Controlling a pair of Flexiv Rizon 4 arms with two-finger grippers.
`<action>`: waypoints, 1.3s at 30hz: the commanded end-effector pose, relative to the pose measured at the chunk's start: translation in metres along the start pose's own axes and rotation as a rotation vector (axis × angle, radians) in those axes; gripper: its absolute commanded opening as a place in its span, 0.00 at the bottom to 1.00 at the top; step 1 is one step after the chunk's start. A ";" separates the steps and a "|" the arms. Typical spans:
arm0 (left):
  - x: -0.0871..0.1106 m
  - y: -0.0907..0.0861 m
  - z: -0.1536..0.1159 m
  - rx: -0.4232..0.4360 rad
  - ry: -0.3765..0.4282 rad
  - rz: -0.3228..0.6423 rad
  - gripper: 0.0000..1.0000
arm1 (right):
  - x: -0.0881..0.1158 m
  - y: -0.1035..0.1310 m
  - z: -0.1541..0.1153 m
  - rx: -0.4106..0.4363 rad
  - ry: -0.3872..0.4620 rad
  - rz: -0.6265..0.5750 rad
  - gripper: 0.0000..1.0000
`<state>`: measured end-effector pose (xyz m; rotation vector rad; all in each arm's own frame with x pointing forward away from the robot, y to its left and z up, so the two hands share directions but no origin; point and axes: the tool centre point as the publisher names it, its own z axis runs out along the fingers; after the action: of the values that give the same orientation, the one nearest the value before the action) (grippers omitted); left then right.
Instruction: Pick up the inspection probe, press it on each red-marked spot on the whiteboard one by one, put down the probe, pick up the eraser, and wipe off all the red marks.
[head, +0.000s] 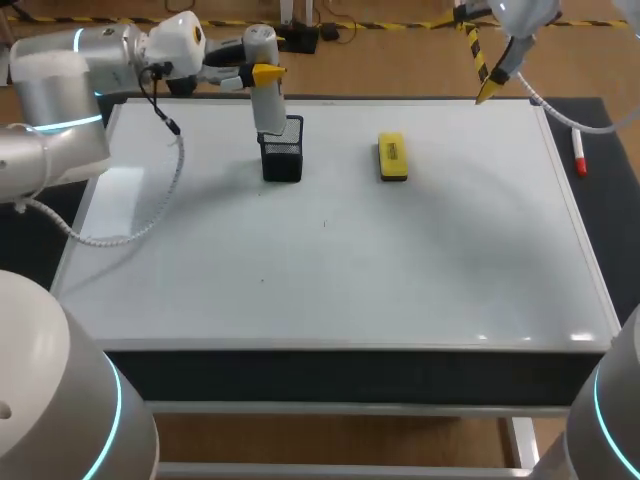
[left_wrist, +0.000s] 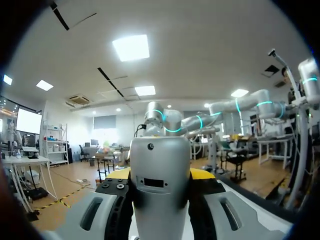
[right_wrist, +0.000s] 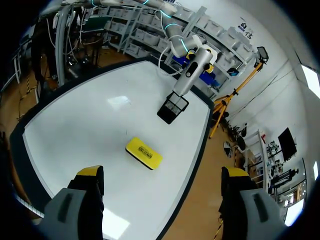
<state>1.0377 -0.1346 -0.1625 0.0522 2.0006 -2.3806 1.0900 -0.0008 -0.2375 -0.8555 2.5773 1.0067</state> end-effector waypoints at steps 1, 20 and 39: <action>-0.012 0.009 0.005 0.022 0.020 -0.006 0.00 | -0.001 0.000 -0.001 0.002 0.004 -0.001 1.00; -0.025 0.046 0.005 0.025 -0.009 -0.071 0.00 | -0.001 0.000 -0.001 0.002 0.004 -0.001 1.00; -0.036 0.101 0.001 0.009 -0.039 -0.093 0.00 | -0.001 0.000 -0.001 0.002 0.004 -0.001 1.00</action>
<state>1.0733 -0.1510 -0.2543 -0.0971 2.0303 -2.4090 1.0900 -0.0007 -0.2375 -0.8556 2.5772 1.0069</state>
